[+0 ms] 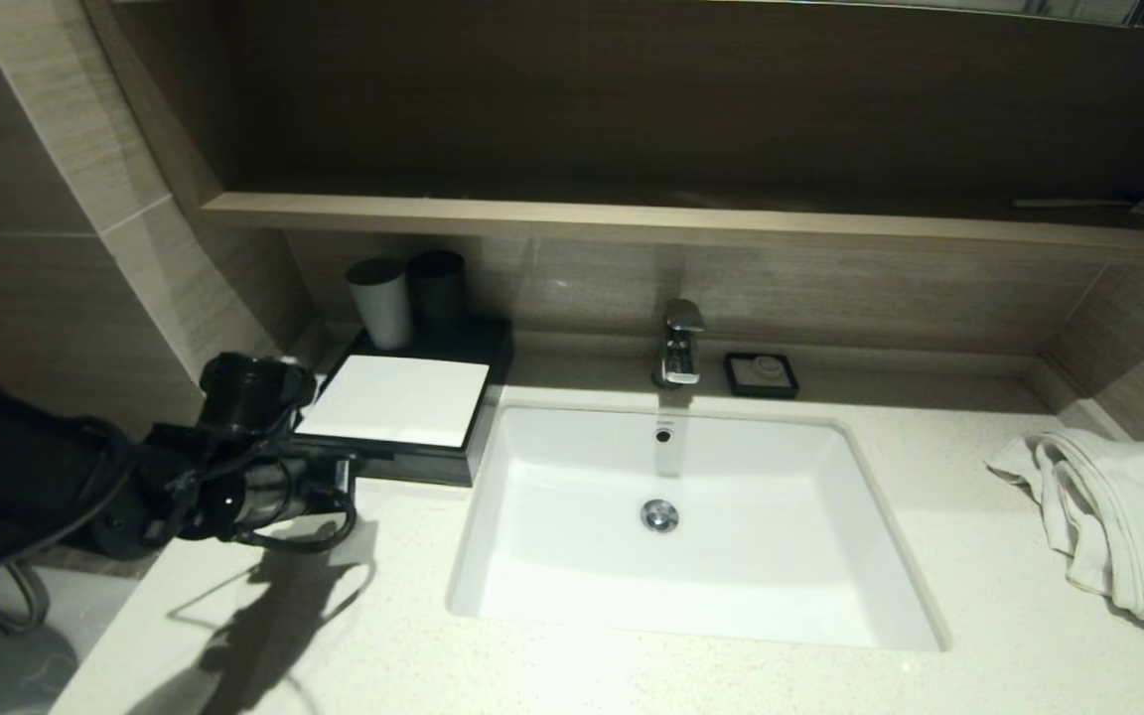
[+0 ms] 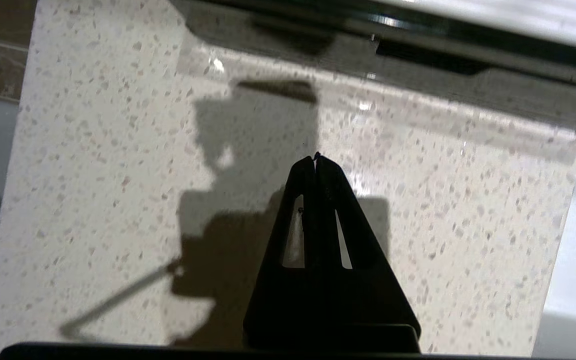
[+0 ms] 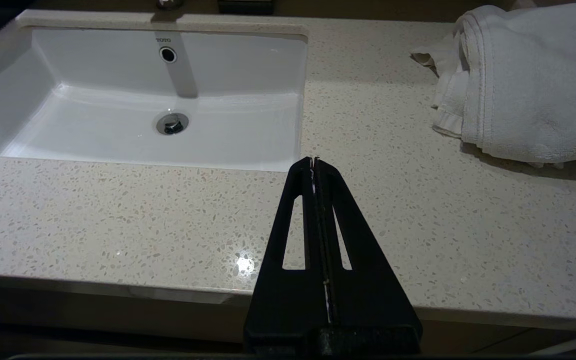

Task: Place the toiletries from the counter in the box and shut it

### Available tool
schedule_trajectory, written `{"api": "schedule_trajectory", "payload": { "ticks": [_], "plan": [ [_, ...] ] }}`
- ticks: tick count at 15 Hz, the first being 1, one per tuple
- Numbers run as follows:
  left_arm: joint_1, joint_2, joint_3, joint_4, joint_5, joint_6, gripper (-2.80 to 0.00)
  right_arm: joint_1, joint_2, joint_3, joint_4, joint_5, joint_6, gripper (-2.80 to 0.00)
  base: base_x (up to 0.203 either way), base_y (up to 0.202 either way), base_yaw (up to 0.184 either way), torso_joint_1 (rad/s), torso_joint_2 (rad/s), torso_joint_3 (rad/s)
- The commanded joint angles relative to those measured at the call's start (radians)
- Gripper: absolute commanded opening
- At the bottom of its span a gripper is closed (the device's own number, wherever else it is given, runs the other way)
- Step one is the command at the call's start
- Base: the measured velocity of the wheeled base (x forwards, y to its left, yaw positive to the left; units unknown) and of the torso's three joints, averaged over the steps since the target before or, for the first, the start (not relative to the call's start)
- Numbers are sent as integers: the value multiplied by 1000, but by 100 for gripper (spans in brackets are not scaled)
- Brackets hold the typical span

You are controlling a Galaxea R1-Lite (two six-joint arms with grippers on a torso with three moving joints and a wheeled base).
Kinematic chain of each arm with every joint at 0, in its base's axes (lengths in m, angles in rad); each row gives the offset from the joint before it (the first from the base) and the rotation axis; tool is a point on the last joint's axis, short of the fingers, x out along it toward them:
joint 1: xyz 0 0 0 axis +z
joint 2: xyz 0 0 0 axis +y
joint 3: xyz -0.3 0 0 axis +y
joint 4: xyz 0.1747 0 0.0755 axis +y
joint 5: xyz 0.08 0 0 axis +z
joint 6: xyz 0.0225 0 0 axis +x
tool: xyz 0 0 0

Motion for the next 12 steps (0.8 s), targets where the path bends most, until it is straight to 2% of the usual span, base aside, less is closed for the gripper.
{"api": "schedule_trajectory", "payload": {
  "ticks": [1,4,8,12],
  "plan": [
    [0,-84,67,1,0,7,-280,0,0,0,0,0,0,-280,0,0,0,0,0,0],
    [0,-163,133,-2,-5,17,-280,0,0,0,0,0,0,-280,0,0,0,0,0,0],
    [0,-237,143,-5,-13,44,-280,-1,0,0,0,0,0,-280,0,0,0,0,0,0],
    [14,-339,160,-7,-59,81,-280,0,0,0,0,0,0,-280,0,0,0,0,0,0]
  ]
}}
